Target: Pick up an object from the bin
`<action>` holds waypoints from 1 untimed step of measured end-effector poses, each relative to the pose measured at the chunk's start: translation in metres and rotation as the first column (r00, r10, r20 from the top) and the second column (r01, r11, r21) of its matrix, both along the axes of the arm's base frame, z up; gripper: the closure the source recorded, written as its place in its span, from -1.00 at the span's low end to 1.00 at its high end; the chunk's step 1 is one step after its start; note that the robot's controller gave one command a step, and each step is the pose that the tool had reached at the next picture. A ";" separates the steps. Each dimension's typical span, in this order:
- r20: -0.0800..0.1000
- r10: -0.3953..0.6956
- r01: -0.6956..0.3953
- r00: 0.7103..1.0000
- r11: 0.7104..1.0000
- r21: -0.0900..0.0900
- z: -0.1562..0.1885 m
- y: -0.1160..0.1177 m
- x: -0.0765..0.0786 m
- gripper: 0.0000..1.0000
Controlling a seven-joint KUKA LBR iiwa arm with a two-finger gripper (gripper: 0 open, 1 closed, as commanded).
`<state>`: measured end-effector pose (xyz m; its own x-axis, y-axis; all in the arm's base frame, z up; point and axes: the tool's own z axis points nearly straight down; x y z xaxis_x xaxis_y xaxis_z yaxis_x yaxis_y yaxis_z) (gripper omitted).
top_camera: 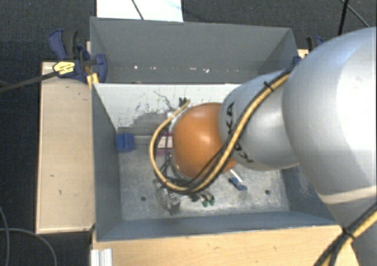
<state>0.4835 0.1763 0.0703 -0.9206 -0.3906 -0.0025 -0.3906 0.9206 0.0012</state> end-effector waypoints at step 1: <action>0.007 0.192 -0.192 0.981 0.981 -0.004 0.122 -0.083 0.018 1.00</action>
Offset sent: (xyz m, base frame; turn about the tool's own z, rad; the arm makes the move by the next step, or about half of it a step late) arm 0.0151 -0.0804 0.1182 -0.1984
